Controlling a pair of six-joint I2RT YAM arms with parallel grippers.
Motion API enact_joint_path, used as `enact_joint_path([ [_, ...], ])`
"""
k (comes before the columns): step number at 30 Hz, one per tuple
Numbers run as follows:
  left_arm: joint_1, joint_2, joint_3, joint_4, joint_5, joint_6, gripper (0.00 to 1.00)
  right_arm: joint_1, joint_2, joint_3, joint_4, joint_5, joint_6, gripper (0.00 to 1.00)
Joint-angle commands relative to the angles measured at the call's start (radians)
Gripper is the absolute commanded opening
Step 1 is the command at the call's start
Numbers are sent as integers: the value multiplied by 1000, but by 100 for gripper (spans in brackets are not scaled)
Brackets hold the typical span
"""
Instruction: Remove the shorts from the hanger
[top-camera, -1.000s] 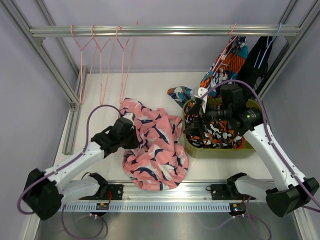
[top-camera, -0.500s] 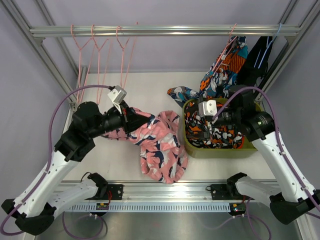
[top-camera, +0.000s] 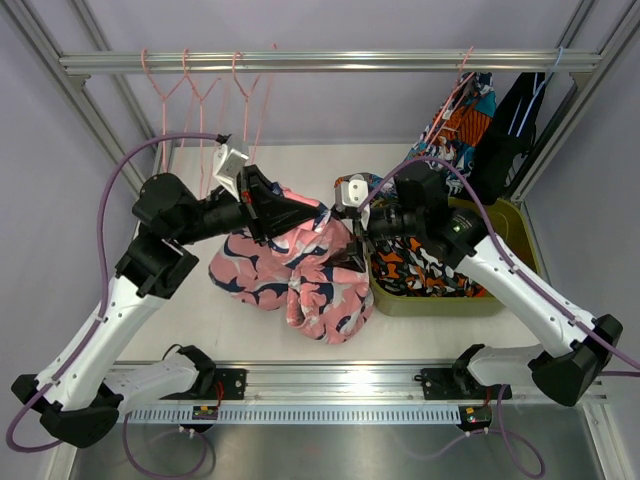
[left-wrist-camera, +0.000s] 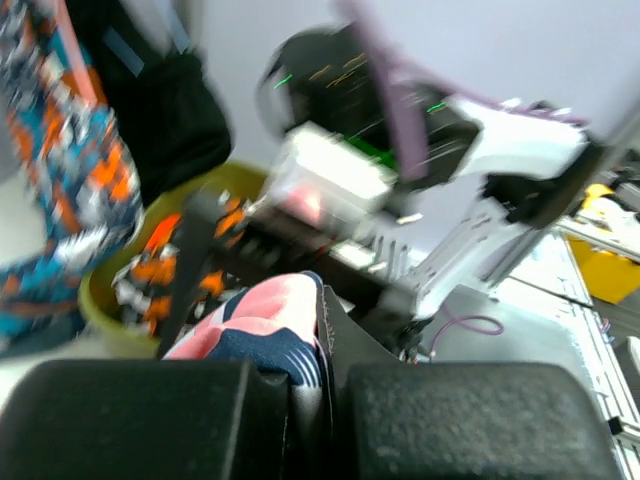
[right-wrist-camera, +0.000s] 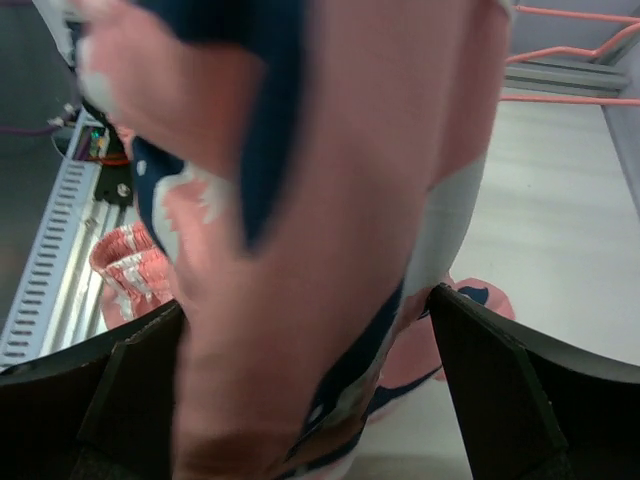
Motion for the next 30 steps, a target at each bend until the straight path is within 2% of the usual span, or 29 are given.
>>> enact_joint_path([
  [1, -4, -8, 53, 251, 107, -79, 6, 14, 24, 58, 106, -122, 139, 92],
  [2, -4, -3, 56, 277, 115, -90, 7, 18, 31, 62, 156, -181, 171, 84],
  [3, -4, 3, 73, 300, 115, -97, 8, 20, 40, 67, 186, -202, 243, 56],
  [5, -4, 20, 96, 290, 107, -88, 11, 20, 40, 91, 230, -216, 300, 23],
  [7, -4, 11, 107, 264, 81, -62, 17, 15, 35, 121, 206, -202, 308, 0],
  [10, -4, -17, 84, 230, -9, -13, 40, -32, 17, 173, 181, -162, 367, 0],
  [11, -4, -41, 73, 225, -21, -2, 48, -50, 6, 182, 204, -109, 390, 0],
  [12, -4, -55, 62, 225, -26, 17, 64, -72, -6, 187, 218, -75, 442, 0],
  [14, -4, -98, 23, 233, -32, 36, 80, -157, -38, 205, 265, 56, 501, 0],
  [15, -4, -111, 7, 235, -31, 45, 91, -190, -52, 219, 275, 89, 548, 0],
  [16, -4, -121, -8, 230, -29, 51, 96, -221, -57, 234, 283, 117, 561, 0],
  [17, -4, -132, -36, 222, -20, 57, 99, -272, -60, 269, 287, 175, 596, 0],
  [20, -4, -158, -82, 187, -29, 70, 99, -320, -83, 328, 315, 236, 604, 0],
  [25, -4, -203, -134, 133, -86, 116, 99, -399, -72, 514, 304, 261, 604, 0],
  [28, -4, -224, -152, 61, -126, 153, 99, -449, -68, 639, 197, 293, 560, 0],
  [30, -4, -236, -171, 40, -139, 169, 99, -465, -86, 670, 134, 333, 471, 0],
])
